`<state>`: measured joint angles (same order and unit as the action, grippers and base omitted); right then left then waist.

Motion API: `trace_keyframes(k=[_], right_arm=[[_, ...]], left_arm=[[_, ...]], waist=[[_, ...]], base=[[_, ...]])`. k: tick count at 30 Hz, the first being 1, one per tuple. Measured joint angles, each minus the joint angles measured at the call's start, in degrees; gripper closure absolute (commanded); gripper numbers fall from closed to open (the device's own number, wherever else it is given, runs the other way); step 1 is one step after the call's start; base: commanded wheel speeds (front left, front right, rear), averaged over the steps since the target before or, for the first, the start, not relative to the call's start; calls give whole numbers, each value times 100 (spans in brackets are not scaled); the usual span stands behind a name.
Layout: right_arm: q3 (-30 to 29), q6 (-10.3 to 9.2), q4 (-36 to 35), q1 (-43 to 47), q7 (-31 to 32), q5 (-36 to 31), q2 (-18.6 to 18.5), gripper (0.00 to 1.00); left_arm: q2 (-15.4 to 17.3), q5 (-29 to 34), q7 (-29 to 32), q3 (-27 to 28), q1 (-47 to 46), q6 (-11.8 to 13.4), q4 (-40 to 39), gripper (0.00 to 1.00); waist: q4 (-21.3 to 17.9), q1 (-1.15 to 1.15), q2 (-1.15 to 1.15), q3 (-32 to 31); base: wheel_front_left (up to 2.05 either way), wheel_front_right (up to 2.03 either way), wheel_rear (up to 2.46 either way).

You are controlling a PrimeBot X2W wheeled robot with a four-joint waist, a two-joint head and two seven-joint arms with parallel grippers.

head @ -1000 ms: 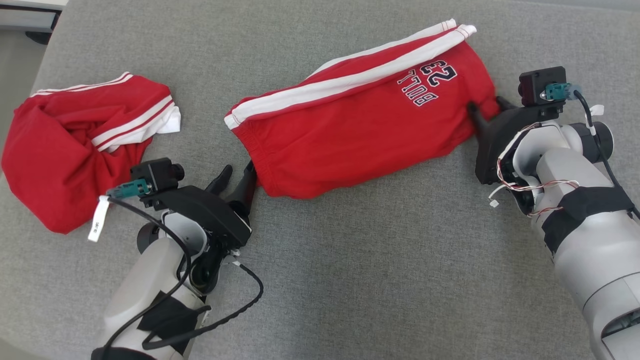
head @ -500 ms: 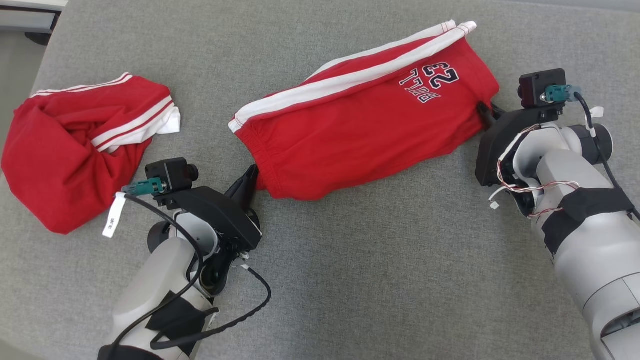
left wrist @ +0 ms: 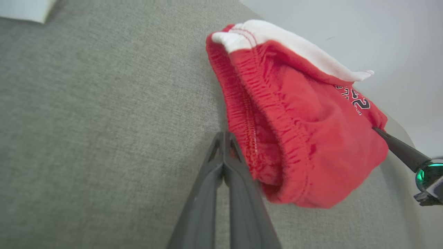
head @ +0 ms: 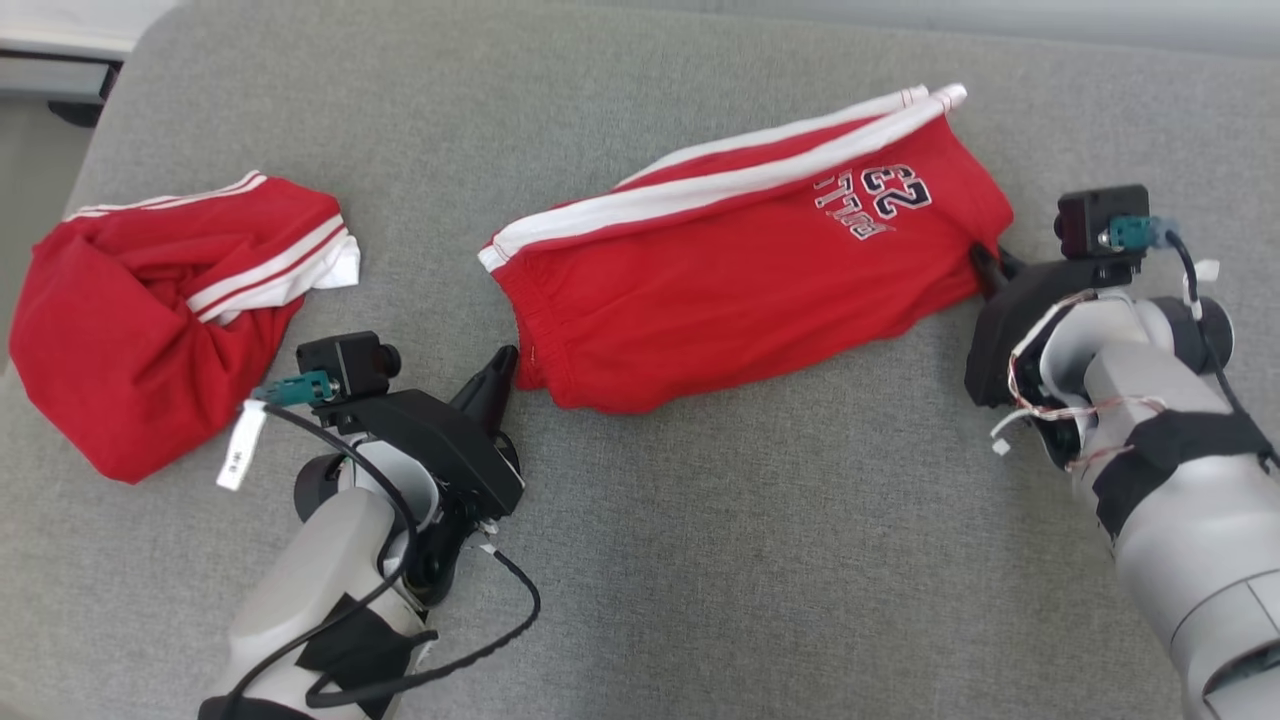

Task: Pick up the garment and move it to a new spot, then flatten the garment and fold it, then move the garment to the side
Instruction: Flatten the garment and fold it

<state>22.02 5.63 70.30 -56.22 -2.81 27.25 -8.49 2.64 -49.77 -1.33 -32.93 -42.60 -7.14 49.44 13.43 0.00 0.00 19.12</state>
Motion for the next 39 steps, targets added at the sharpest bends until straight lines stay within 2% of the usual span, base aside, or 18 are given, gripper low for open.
trace_keyframes(k=[15, 16, 17, 18, 36, 39], right_arm=[[-75, 93, 101, 771, -346, 200, 134, 100], [-76, 94, 134, 823, -376, 210, 134, 96], [-71, 96, 134, 851, -378, 215, 132, 28], [-73, 101, 138, 878, -378, 221, 134, 0], [-25, 144, 145, 931, -503, 293, 138, 0], [1, 144, 131, 933, -534, 293, 133, 0]], left_arm=[[108, 42, -332, -327, 468, 0, 126, 100], [103, 81, -437, -338, 488, 0, 155, 78], [107, 137, -483, -344, 486, 0, 160, 0], [108, 155, -520, -343, 486, 0, 174, 0], [189, 297, -988, -413, 604, 0, 272, 0], [238, 637, -1066, -614, 565, 15, 193, 0]], waist=[[-49, 0, 0, -635], [-58, 0, 0, -714], [-62, -1, 0, -751], [-64, -1, 0, -785], [-164, -1, 0, -1036], [-164, -1, -1, -1038]], base=[[0, 0, 0], [0, 0, 0], [0, 0, 0], [0, 0, 0], [0, 0, 0], [0, 0, 0]])
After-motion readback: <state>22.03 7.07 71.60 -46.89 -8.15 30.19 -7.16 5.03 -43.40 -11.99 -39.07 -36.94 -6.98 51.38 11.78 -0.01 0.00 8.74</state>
